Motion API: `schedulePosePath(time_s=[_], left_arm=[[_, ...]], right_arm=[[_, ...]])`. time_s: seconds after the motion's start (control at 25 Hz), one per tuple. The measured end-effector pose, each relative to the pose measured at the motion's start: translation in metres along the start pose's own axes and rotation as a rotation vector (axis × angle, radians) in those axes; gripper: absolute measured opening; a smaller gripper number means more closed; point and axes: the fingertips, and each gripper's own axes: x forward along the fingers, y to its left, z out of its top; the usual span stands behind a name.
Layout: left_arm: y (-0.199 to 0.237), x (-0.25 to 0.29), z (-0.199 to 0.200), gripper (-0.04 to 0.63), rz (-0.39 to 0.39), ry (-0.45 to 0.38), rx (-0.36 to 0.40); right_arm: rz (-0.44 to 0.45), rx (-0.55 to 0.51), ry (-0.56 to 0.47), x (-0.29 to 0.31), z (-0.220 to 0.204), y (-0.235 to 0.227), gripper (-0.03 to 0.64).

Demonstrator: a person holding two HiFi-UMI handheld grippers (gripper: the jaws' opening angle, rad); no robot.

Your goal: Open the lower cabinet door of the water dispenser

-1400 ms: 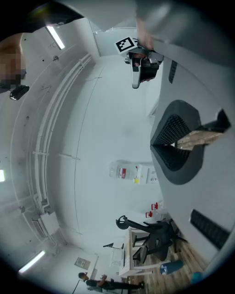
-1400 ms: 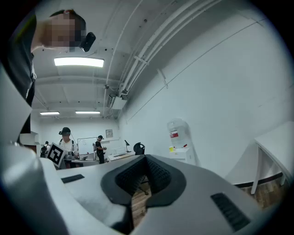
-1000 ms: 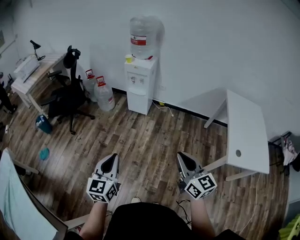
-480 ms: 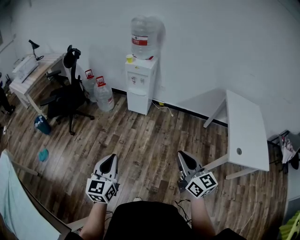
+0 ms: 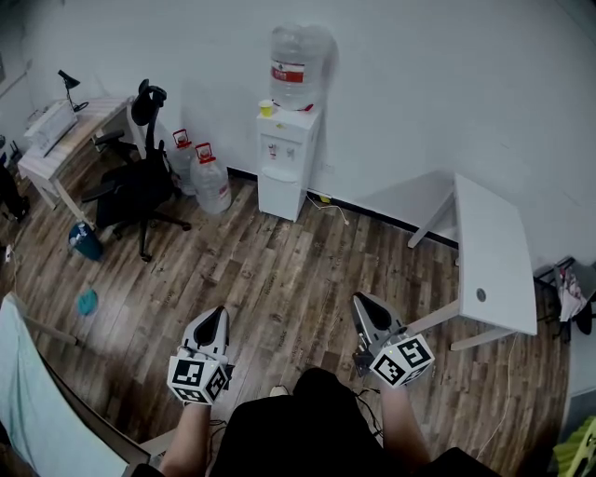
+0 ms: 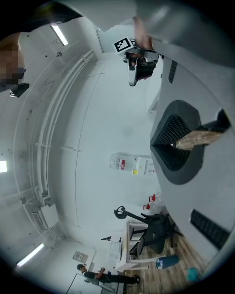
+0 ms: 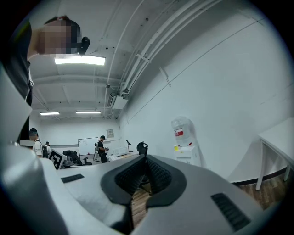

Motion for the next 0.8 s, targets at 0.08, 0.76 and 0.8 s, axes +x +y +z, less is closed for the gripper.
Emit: schedulePosePath(time_s=[0.08, 0.76, 0.8], left_arm=[[0.004, 0.0, -0.004, 0.014, 0.002, 0.003, -0.005], [0.016, 0.071, -0.001, 0.014, -0.002, 0.038, 0.003], [0.017, 0.079, 0.001, 0.014, 0.0, 0.035, 0.007]], right_arm=[[-0.003, -0.002, 0.006, 0.002, -0.002, 0.0, 0.023], [-0.001, 0.02, 0.03, 0.056, -0.006, -0.056, 0.023], [-0.002, 0.022, 0.034, 0.06, -0.006, -0.063, 0.023]])
